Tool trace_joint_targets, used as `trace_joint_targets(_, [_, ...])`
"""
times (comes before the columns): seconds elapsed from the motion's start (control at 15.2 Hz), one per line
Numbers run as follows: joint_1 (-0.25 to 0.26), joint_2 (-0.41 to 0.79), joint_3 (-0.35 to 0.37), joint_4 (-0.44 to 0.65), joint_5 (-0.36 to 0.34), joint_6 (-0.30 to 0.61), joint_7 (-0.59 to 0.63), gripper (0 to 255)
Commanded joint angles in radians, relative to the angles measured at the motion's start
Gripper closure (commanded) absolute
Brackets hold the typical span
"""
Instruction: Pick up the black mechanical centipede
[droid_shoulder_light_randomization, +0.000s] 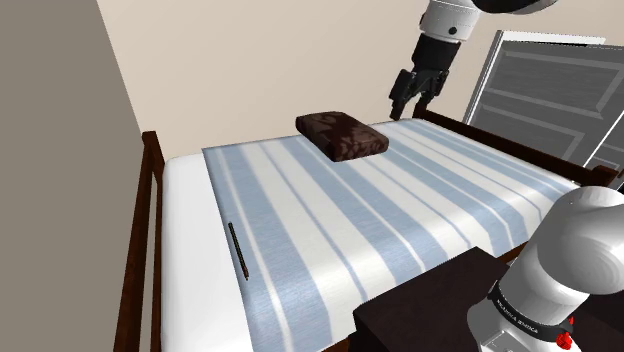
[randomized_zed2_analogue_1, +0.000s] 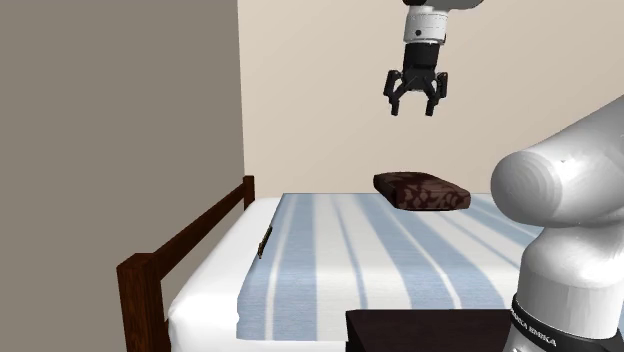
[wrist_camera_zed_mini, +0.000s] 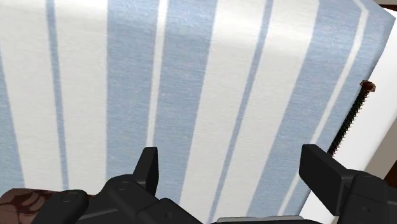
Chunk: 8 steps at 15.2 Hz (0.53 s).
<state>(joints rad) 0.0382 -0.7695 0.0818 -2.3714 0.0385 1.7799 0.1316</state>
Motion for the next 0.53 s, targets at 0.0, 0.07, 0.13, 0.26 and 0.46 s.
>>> trace_joint_targets(0.0, [0.008, 0.04, 0.04, -0.019, 0.019, 0.058, 0.046, 0])
trace_joint_targets(0.07, [0.011, 0.059, 0.058, -0.026, 0.026, 0.083, 0.067, 0])
trace_joint_targets(0.13, [0.014, 0.079, 0.075, -0.031, 0.032, 0.108, 0.087, 0])
trace_joint_targets(0.26, [0.019, 0.123, 0.111, -0.039, 0.044, 0.159, 0.129, 0])
trace_joint_targets(0.46, [0.023, 0.2, 0.165, -0.039, 0.055, 0.234, 0.192, 0])
